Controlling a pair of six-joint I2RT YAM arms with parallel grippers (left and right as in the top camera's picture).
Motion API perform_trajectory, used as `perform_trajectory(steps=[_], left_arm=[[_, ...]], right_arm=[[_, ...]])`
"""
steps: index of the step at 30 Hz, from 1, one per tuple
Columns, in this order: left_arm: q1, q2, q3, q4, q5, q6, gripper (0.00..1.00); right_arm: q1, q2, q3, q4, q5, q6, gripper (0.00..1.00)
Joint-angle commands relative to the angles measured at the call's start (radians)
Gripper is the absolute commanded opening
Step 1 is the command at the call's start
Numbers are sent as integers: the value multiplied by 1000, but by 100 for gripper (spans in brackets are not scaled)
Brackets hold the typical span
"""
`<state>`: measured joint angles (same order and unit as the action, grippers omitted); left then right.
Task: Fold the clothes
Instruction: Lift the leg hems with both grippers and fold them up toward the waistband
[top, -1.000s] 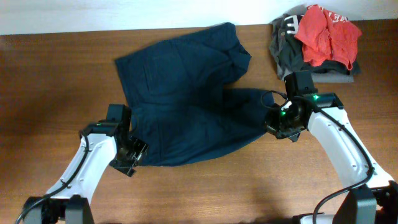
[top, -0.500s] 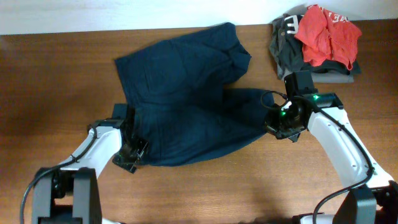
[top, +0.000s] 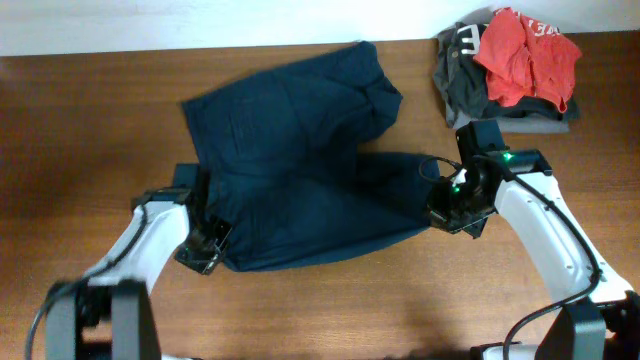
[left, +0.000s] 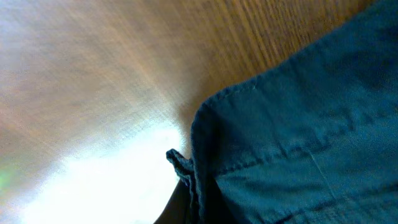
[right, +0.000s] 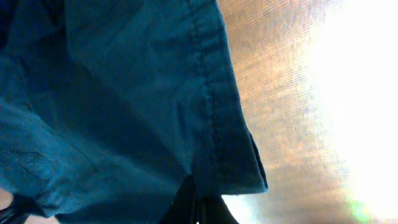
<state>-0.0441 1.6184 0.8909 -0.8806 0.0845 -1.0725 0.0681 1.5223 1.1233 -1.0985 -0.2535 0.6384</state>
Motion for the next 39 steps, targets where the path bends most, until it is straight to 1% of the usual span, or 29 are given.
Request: perform_trajectory(steps=[1,5,7,9,17,20,23,25,26,29,31,34,38,39], left_arm=[[16,-187,-9,-73,-125,35,1],[16,-391,-9,-151,-172,35,1],[16,-460,-9,-166,-173,40,1],[16,-589,-9,-204,-177,42,1],[16,-828,-8,-303,-179,42,1],[16,-876,-8,-320,-186,42,1],[16,-863,-8,-303,-235,42,1],[16,-834,-8,-278,-266,42,1],[16,-807,-8,-255,-282,42,1],[16,-733,-8,-180,-314,42,1],[16,-658,-8,-102,-337,42,1],[16,-542,-8,26,-367,42,1],[16,-390,-8,240,-412,42,1],[16,-357,-8,289,-426,42,1]], right_arm=[[-2,-88,12,-35,31,-7,4],[-2,-186,12,-98,76,-6,4],[-2,-225,12,-129,89,-6,4],[-3,-304,12,-196,120,-6,4],[-3,-493,12,-354,183,-8,4],[-3,-553,12,-314,209,-43,4],[-3,-555,12,-200,210,-59,4],[-3,-521,12,-106,209,-60,4],[-3,-486,12,-42,209,-74,4],[-2,-389,12,72,201,-98,4],[-2,-292,12,169,163,-138,4],[-2,-167,12,295,127,-151,4],[-2,-50,13,477,74,-185,4],[-1,-23,13,545,45,-207,4]])
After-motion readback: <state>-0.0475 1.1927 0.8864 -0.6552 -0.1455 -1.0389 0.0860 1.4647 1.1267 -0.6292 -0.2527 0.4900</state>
